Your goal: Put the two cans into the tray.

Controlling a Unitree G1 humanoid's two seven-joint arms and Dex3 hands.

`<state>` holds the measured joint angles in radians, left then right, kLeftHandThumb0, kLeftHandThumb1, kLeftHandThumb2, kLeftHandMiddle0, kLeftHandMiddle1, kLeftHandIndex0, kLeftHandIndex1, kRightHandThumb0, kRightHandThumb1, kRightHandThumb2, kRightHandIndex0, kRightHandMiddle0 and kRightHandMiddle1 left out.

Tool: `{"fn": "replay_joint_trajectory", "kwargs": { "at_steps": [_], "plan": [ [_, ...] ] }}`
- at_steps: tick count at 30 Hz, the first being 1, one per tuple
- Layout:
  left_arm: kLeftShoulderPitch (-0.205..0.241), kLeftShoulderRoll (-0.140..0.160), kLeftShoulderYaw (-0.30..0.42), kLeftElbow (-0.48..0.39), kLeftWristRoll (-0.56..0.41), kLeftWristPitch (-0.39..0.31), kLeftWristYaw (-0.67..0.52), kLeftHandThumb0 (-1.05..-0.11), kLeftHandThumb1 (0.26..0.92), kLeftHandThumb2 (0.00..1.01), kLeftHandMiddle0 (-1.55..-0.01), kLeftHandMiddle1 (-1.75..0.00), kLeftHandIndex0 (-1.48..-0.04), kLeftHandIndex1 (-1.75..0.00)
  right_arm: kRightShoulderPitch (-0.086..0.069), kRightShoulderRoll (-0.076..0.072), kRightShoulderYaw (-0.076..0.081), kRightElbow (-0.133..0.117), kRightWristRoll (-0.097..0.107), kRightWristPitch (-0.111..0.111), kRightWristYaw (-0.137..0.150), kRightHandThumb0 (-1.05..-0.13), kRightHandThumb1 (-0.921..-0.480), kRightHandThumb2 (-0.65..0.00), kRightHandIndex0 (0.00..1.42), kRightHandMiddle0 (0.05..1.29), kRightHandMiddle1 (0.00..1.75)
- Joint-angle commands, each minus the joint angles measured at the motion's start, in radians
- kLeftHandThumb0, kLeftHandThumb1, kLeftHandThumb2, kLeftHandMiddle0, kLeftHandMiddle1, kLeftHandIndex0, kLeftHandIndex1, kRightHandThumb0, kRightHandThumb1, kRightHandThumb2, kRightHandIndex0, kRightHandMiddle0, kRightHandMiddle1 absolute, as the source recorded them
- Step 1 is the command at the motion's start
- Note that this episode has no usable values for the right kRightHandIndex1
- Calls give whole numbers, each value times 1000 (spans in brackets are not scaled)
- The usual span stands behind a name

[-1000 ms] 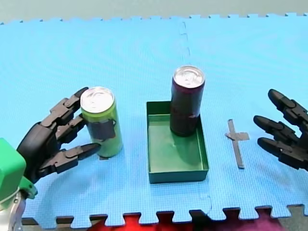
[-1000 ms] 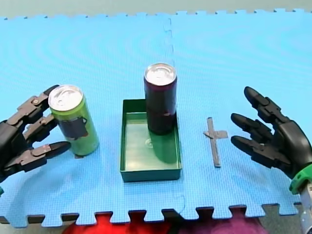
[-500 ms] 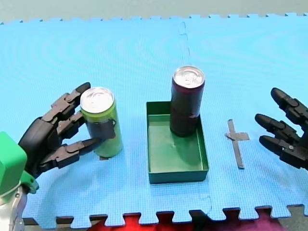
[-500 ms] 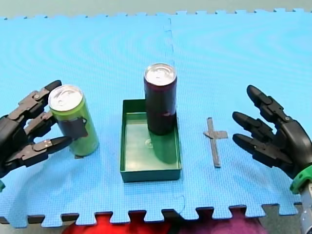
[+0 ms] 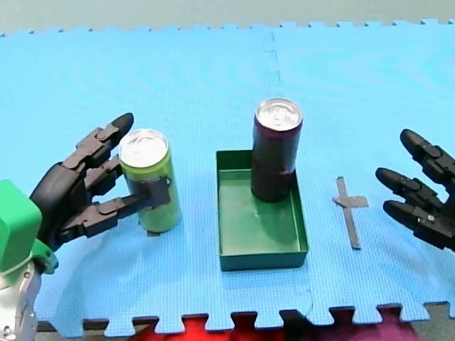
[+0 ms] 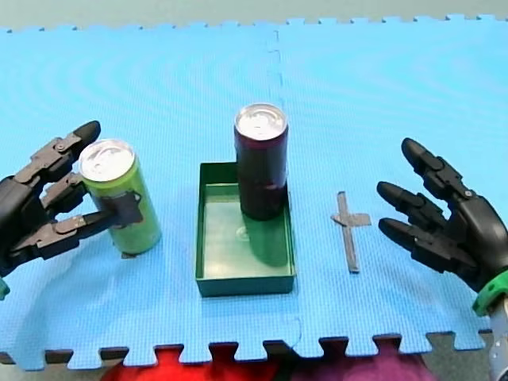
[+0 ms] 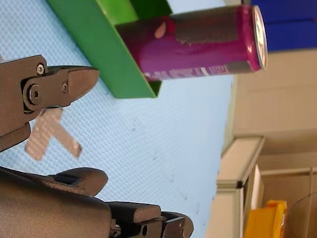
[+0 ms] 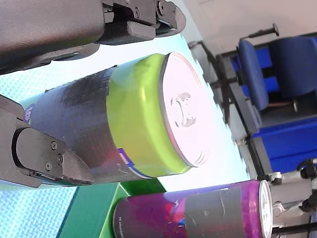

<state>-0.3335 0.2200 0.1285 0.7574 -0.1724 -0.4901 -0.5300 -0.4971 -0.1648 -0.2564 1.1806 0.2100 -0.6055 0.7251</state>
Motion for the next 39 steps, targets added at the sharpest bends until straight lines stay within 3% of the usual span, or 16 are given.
{"fn": "replay_joint_trajectory", "kwargs": {
  "at_steps": [1,9,16,25,39],
  "plan": [
    [-4,5,1,-3,-7,-2,-10,-1048,921,64,-197,-1,-148,-2,4,-4,-1,-4,1,-2,-6,-1048,-921,-170,253,158,3],
    [-13,-3,0,3,-13,0,-29,-1048,921,81,-197,-1,-152,-3,12,-9,5,-16,-7,-3,-26,-1048,-921,-170,256,162,4],
    [-11,-4,-7,-8,-11,13,-38,-1048,921,98,-198,-2,-156,-4,8,-12,3,-10,-5,0,-28,-1048,-921,-168,254,162,3],
    [-7,5,-7,-34,-48,94,-118,-1048,921,115,-199,-2,-162,-5,5,-11,3,-7,-6,3,-33,-1048,-921,-173,254,162,2],
    [3,3,-12,-74,-47,121,-121,-1048,921,124,-190,0,-155,0,9,-9,3,-17,-6,9,-54,-1048,-921,-188,268,167,3]
  ]
}}
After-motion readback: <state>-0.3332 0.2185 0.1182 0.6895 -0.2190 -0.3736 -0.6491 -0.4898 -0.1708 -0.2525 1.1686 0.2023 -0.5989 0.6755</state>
